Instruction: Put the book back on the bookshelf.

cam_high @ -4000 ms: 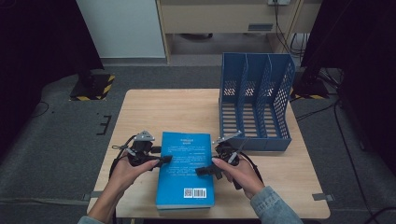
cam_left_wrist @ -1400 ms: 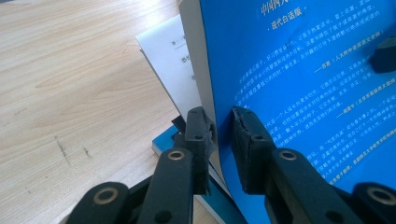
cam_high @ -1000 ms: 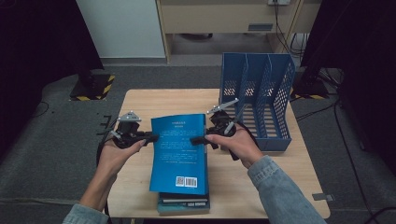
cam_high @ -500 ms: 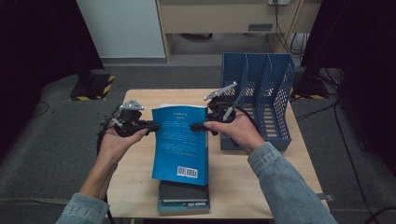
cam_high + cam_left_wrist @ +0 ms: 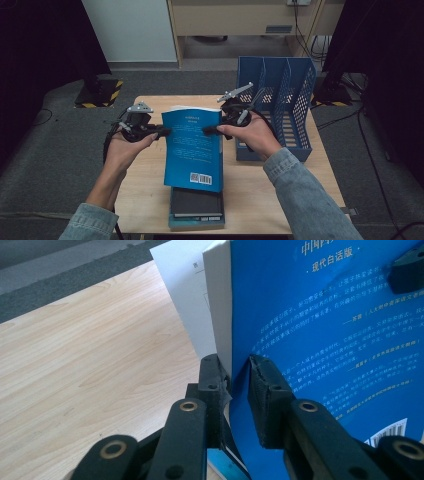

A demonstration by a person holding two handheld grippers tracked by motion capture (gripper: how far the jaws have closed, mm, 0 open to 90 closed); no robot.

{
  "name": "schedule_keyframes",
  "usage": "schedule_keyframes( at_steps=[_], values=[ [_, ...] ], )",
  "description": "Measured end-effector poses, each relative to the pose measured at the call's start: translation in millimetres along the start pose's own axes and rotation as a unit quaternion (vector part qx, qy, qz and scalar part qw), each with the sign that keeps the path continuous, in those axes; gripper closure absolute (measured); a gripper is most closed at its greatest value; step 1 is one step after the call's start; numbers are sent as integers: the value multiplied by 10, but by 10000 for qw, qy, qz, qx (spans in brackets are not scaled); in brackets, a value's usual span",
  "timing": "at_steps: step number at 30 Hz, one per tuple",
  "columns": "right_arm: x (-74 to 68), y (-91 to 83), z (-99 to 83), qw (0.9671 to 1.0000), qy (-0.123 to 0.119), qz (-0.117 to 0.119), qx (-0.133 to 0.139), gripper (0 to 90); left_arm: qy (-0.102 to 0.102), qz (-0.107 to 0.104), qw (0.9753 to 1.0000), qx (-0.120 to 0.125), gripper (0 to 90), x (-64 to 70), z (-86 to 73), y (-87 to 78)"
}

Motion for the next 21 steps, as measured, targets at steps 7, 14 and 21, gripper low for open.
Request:
schedule_keyframes(
  at_steps=[7, 14, 21],
  values=[
    [-20, -40, 88, 9999, -110, -100, 57, 562, 52, 66, 10000, -27, 764, -31, 75, -34],
    [-9, -20, 183, 9998, -146, -132, -7, 568, -47, 94, 9999, -56, 764, -118, 101, -2],
    [40, 2, 272, 9998, -172, -106, 48, 577, -85, 138, 9999, -31, 764, -199, 144, -1]
  ],
)
Point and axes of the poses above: each handheld gripper's, and its own axes: y roughly forward along the jaws, z roughly out of its top, x roughly to its right, the point moved 6 cm from there along y, roughly forward along the jaws, and after that the axes turned 11 degrees about y, right-handed, at the moved point
